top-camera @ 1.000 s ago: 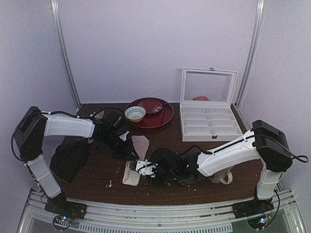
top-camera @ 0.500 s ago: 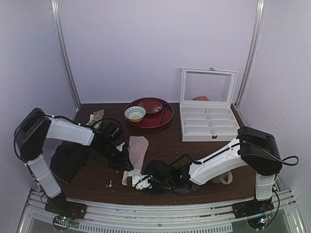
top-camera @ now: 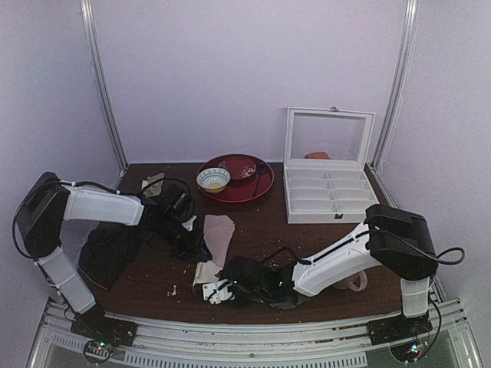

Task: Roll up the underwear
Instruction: Adjust the underwear at the center of the board.

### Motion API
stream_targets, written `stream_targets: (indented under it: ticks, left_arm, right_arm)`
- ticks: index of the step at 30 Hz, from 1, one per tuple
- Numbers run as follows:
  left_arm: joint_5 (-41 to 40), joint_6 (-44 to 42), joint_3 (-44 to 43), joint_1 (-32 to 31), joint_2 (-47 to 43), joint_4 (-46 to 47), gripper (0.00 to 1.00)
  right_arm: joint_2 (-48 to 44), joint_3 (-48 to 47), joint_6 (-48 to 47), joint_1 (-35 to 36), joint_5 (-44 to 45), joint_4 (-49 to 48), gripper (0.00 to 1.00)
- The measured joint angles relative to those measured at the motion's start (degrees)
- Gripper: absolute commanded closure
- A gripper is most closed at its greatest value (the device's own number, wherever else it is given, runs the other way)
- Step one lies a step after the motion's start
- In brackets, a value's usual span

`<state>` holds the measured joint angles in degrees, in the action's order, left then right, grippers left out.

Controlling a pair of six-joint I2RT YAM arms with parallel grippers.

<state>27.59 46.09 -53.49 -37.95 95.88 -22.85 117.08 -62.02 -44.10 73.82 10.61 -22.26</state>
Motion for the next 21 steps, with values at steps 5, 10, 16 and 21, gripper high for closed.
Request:
stream_targets:
  ticks: [5,10,16,21]
  left_arm:
    - [-0.6,-0.7,-2.6,0.5,-0.1,0.1,0.80]
    - [-0.6,-1.0,-1.9,0.5,2.0,0.0,0.80]
    - [-0.6,-0.8,0.1,0.5,0.3,-1.5,0.80]
    - [-0.5,-0.1,1.2,0.3,-1.7,-1.9,0.80]
  right_arm:
    - [0.0,0.1,-0.8,0.3,0.0,-0.1,0.62]
    - [0.0,0.5,-0.9,0.8,0.7,-0.7,0.62]
    - [0.0,0.7,-0.6,1.0,1.4,-1.2,0.62]
    - [-0.2,1.4,1.2,0.5,1.6,-2.2,0.61]
